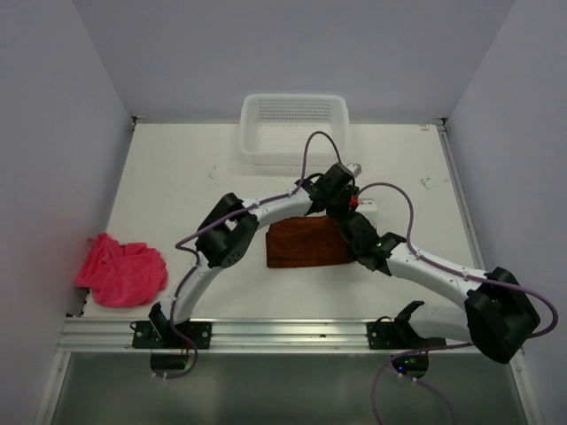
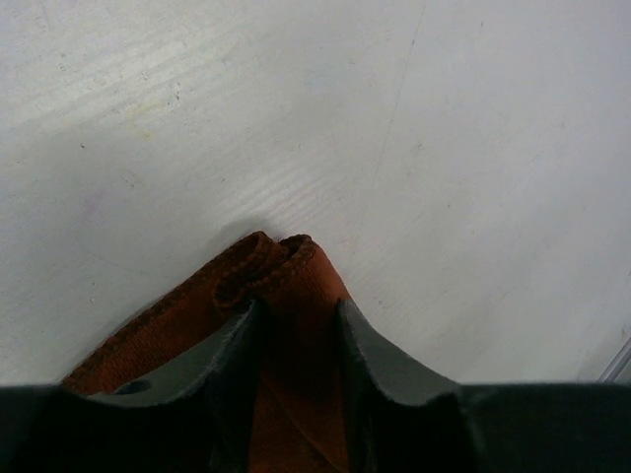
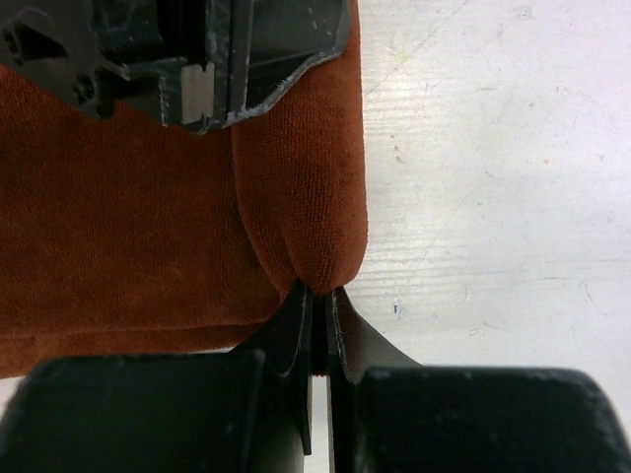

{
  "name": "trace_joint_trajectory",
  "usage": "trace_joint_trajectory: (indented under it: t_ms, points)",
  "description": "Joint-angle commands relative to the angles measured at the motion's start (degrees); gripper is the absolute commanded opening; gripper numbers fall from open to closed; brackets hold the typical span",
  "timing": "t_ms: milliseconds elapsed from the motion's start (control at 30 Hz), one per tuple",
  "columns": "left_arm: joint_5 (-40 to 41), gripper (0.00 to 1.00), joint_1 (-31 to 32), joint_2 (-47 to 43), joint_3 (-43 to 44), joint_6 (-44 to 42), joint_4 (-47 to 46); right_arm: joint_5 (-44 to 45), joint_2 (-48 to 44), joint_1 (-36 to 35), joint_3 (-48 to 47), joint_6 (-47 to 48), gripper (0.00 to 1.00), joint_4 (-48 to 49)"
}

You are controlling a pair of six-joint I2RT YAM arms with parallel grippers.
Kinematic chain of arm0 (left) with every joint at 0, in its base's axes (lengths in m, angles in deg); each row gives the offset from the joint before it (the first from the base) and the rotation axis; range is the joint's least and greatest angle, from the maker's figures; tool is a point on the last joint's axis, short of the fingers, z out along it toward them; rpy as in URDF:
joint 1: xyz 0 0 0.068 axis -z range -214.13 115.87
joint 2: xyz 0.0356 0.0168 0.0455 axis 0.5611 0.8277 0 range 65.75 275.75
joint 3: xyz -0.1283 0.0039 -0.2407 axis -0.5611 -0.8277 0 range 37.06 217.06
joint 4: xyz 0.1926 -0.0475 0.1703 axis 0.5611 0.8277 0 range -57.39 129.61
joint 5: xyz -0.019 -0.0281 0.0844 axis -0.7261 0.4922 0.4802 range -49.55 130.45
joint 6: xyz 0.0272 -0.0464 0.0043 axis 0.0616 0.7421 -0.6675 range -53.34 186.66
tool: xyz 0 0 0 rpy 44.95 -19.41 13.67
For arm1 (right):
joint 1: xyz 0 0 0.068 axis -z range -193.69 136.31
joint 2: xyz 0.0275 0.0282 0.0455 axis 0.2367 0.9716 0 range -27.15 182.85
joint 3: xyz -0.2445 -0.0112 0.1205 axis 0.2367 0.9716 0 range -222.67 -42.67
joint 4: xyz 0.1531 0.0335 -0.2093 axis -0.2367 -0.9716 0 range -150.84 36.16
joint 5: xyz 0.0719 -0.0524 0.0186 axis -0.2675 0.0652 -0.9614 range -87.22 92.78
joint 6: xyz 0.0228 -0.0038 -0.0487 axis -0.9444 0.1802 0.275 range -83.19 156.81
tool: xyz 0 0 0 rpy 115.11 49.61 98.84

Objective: Roll the towels
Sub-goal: Roll the towel

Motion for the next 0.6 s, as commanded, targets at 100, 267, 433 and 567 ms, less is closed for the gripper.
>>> trace_joint_trajectory:
  t_ms: [100,267,433,567]
  points:
    - [0.4,0.25,0.5,-2.6,0.1,-0.6,-1.5,5.4,0.0,-2.2,-1.7,-0.7,0.0,2.3]
    - [1.0,0.0,-0.1,-4.5,-2.5,0.4,-4.3,12.5,0.8,-5.9,-1.9,-0.7,0.0,0.9]
    - [-1.3,0.0,-2.2,-8.7,-10.9,2.9,-13.0,16.6,2.3,-9.3,-0.6,-0.1,0.0,2.4]
    - [-3.8,0.0,-4.4,-10.7,-14.7,5.1,-17.7,19.4,6.2,-12.3,-2.9,0.7,0.0,1.6]
